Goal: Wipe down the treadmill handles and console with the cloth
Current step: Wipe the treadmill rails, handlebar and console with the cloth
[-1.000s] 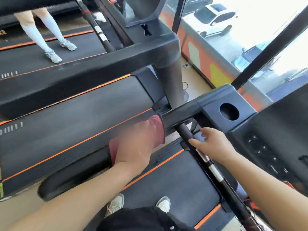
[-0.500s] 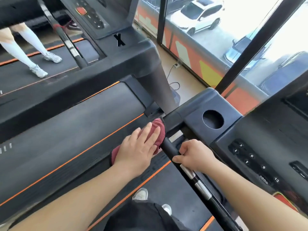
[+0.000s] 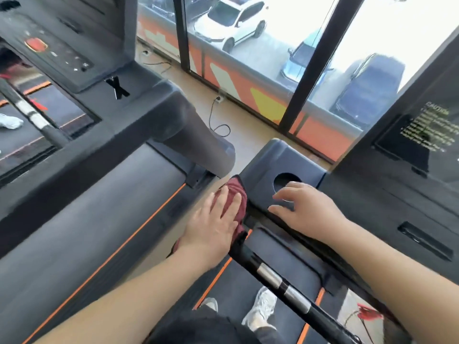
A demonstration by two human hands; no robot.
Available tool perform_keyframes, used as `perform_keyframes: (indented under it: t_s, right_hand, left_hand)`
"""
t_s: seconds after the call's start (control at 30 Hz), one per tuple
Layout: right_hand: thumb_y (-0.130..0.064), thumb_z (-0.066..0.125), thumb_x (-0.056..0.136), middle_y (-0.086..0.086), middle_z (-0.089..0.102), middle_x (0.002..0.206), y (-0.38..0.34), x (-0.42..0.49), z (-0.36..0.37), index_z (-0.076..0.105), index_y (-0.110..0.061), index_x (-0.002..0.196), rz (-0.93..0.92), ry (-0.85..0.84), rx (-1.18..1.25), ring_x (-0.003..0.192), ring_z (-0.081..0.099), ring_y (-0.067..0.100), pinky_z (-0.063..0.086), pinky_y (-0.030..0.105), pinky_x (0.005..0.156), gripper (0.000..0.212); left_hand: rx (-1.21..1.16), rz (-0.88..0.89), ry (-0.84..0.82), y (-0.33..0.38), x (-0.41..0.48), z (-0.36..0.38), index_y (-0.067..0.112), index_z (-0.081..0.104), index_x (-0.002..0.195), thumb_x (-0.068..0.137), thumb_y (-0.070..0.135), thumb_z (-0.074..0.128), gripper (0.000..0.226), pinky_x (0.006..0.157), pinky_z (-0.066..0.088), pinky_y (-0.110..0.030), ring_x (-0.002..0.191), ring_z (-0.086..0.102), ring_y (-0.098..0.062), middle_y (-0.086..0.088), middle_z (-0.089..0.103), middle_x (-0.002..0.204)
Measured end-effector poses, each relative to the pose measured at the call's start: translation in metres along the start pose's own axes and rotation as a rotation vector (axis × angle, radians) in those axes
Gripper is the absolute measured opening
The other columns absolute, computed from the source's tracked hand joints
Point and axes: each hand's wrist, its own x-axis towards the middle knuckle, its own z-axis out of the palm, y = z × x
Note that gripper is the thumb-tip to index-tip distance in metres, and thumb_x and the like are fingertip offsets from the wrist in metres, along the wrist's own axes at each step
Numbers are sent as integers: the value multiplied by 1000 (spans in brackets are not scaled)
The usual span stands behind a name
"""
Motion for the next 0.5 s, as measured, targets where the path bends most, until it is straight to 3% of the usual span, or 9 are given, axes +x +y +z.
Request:
perform_keyframes:
  t_s: [0.13, 0.2, 0.3, 0.4, 0.5]
  right_hand:
    - [-63, 72, 79, -13, 34, 156, 33, 13, -21, 42, -35, 149, 128, -140, -125, 146, 26, 10, 47, 42, 104, 81]
    - [-68, 77, 70, -10, 18, 165, 47, 16, -28, 28, -33, 157, 169, -203, -155, 153, 12, 10, 43, 43, 110, 105]
    - [-71, 84, 54, -11, 13, 167, 60, 17, -35, 23, -30, 159, 183, -293, -169, 154, 5, 8, 39, 43, 114, 128]
    - [-65, 89, 48, -11, 20, 164, 66, 17, -32, 32, -26, 155, 179, -288, -153, 152, 7, 4, 44, 43, 110, 128]
    - [-58, 92, 50, -14, 19, 164, 65, 16, -30, 34, -24, 153, 186, -277, -117, 152, 4, 2, 46, 43, 108, 123]
  left_hand:
    - [-80, -4, -1, 19, 59, -18, 33, -14, 160, 100, 52, -7, 63, 123, 26, -43, 157, 2, -24, 1, -8, 172]
    - [-105, -25, 13, 28, 71, -28, 34, -8, 162, 105, 51, 4, 60, 124, 25, -40, 157, 4, -21, 4, -6, 172]
    - [33, 51, 30, 31, 51, -34, 25, -2, 163, 103, 49, 1, 65, 125, 22, -43, 158, 5, -30, -3, -5, 172]
    - [130, 119, -25, 27, 40, -32, 20, 3, 164, 101, 47, 2, 68, 126, 18, -47, 157, 0, -36, -7, -4, 172]
    - [64, 143, -25, 33, 75, -44, 25, -1, 164, 100, 48, -1, 68, 127, 12, -44, 158, -5, -32, -3, -9, 172]
